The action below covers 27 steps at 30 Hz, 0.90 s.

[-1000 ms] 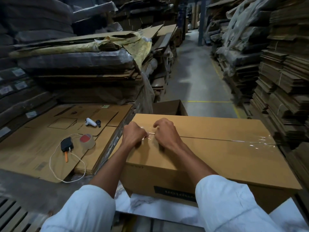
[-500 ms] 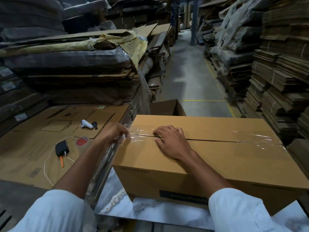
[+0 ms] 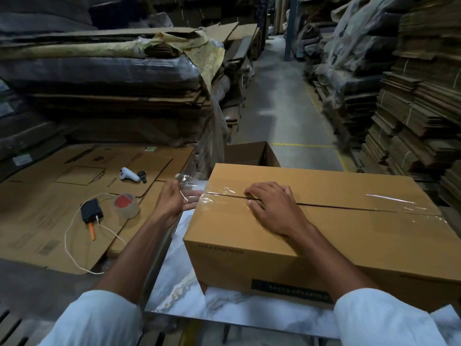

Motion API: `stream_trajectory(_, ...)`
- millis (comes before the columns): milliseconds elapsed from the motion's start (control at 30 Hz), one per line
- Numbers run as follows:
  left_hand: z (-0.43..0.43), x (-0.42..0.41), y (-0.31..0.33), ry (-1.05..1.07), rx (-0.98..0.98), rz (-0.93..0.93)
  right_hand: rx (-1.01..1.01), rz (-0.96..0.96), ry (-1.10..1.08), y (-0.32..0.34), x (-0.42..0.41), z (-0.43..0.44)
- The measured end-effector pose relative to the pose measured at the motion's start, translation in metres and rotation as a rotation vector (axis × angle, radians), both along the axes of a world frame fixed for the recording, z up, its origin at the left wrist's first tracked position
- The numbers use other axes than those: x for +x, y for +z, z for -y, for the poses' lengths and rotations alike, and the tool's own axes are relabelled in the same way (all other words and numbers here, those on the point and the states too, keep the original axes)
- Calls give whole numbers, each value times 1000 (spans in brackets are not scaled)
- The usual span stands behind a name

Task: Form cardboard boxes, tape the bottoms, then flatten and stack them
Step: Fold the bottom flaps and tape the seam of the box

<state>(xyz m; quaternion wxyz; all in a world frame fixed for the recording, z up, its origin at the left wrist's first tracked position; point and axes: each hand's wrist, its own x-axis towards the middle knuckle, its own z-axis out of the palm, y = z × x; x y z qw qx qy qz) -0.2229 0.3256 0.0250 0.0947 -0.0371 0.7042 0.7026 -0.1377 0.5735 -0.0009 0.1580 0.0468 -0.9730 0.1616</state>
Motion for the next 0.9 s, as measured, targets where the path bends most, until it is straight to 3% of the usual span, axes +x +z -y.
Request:
stream_trajectory(267, 8, -9, -4, 40, 260, 321, -1, 7, -9, 1, 0, 0)
stream_trajectory(500, 20, -20, -16, 30, 444, 489, 20, 18, -2, 1, 1, 2)
stream_trajectory(667, 23, -25, -20, 33, 508, 423, 31, 18, -9, 3, 2, 2)
stream_trajectory(833, 42, -27, -15, 50, 736, 417, 36, 10, -15, 4, 3, 4)
stream_trajectory(900, 43, -24, -14, 24, 666, 427, 45, 10, -17, 4, 2, 4)
